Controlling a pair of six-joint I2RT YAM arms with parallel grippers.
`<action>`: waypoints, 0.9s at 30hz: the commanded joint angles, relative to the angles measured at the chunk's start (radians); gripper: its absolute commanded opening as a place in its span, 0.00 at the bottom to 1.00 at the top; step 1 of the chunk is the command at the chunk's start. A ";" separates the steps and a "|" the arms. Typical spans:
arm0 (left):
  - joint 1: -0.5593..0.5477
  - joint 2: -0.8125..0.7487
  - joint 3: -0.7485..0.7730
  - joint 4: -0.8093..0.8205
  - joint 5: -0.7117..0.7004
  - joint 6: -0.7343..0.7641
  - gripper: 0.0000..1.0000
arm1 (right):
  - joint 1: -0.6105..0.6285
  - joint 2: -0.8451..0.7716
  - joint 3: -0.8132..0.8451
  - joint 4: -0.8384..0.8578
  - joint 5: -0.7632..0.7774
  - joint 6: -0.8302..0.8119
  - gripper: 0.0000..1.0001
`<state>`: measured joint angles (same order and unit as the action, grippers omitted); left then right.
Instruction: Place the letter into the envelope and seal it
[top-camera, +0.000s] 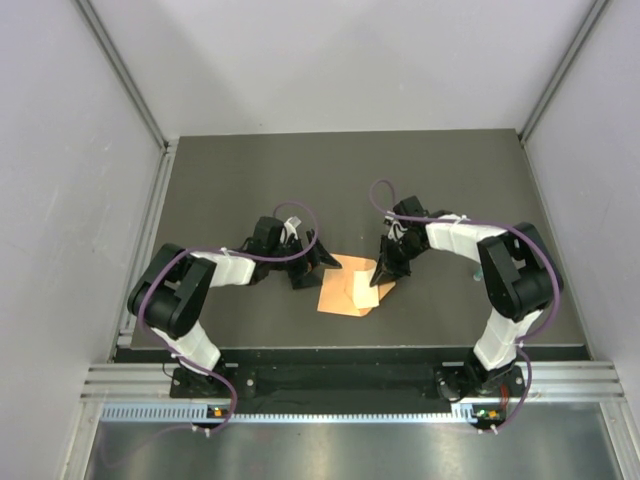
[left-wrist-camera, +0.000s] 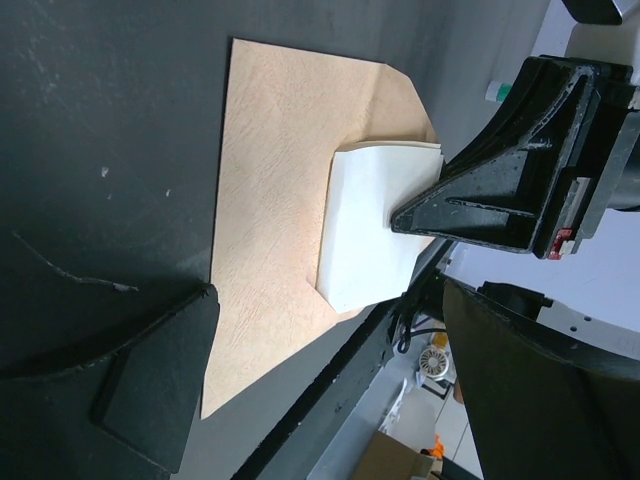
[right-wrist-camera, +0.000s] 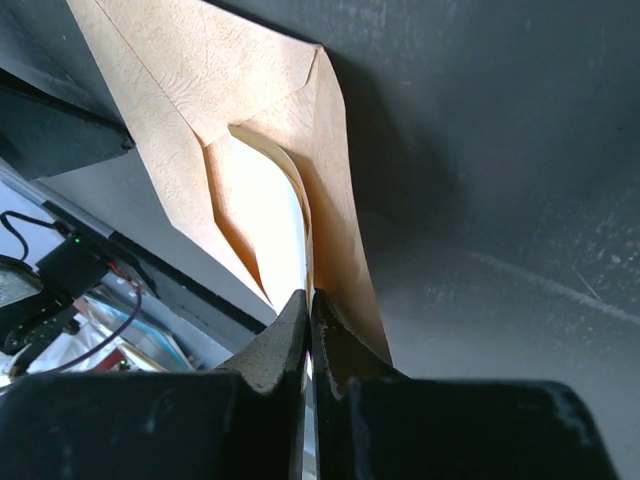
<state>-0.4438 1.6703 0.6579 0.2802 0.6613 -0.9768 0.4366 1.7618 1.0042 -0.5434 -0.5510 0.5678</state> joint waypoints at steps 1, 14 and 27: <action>-0.010 -0.009 -0.021 -0.032 -0.052 0.009 0.99 | 0.010 0.001 0.050 -0.027 -0.020 0.053 0.00; -0.016 0.006 -0.021 -0.030 -0.046 0.006 0.99 | 0.016 -0.070 -0.016 0.054 0.051 0.089 0.00; -0.090 -0.063 0.124 -0.429 -0.341 0.213 0.84 | 0.016 -0.117 -0.059 0.066 0.085 0.127 0.00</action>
<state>-0.4923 1.6241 0.7292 0.0643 0.5018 -0.8848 0.4423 1.6840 0.9676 -0.5003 -0.4728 0.6605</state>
